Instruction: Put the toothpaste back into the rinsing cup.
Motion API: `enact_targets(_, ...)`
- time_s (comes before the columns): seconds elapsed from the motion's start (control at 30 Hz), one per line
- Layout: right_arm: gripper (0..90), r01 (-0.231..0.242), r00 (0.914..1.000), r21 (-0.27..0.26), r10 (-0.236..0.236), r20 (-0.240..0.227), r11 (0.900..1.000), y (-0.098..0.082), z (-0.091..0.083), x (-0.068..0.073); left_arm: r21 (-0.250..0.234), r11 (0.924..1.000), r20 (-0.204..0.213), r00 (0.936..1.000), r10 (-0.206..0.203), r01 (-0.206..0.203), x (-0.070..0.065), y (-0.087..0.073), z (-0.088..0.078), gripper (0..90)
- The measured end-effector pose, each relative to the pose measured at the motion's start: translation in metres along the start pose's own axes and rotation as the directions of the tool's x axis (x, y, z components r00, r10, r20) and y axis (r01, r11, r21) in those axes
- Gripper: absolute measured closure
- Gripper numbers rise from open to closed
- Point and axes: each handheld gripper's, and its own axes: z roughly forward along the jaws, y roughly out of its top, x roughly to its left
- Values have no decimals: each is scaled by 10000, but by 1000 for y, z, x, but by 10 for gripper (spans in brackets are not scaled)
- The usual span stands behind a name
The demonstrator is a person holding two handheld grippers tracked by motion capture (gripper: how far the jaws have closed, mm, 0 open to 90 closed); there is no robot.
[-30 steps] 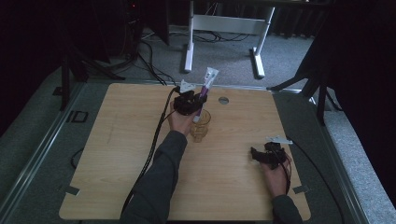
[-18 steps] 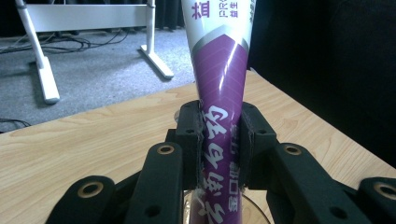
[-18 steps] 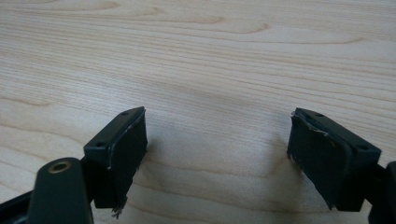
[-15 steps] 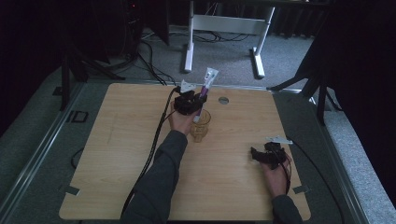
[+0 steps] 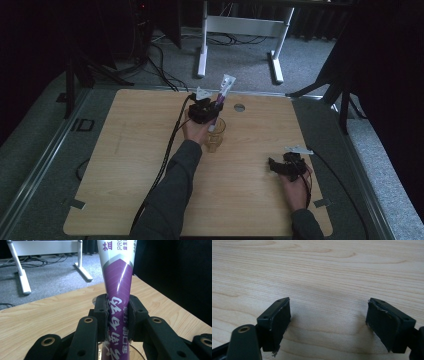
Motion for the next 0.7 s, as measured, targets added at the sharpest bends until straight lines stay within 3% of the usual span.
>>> enact_targets(0.7,195,-7,10000,1,7,-2,10000,0,0,0,538,9982,-17,9997,247,-246,-3,-8,7,724)
